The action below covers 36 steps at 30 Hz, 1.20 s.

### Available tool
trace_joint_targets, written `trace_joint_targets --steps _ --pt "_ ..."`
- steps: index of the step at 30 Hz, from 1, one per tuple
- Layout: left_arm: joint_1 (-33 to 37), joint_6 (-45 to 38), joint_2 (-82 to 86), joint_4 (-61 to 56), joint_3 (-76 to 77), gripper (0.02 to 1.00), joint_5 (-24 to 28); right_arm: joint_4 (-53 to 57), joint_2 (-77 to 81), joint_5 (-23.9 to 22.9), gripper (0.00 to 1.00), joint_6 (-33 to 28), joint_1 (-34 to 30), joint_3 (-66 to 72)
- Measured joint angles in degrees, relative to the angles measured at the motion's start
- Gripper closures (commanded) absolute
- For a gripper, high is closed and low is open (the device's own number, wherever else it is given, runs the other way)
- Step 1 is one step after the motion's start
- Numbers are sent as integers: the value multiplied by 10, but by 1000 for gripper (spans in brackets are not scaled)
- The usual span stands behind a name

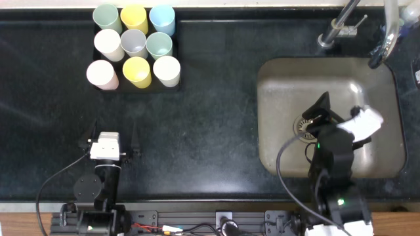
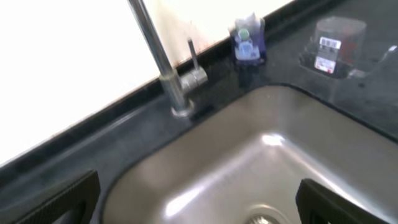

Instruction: Store Cups

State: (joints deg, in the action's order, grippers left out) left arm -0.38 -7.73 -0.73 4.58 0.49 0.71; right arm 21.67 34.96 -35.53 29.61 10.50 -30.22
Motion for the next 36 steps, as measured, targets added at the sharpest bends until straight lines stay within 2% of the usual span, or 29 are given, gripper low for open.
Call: trace_joint_targets --steps 6,8,11,16,18,27,36 --pt "0 0 0 0 0 18 0 -310 -41 -9 3 2 0 98" --pt "0 0 0 0 0 18 0 -361 -50 -9 3 3 -1 118" --pt "0 0 0 0 0 18 0 -345 -73 -10 3 4 -4 137" --pt "0 0 0 0 0 18 0 -199 -163 -10 3 4 -4 155" --pt "0 0 0 0 0 18 0 -176 -199 -10 3 4 -4 160" --pt "0 0 0 0 0 18 0 -266 -280 -10 3 4 -38 265" --pt "0 0 0 0 0 18 0 -190 -339 -11 3 4 -82 292"
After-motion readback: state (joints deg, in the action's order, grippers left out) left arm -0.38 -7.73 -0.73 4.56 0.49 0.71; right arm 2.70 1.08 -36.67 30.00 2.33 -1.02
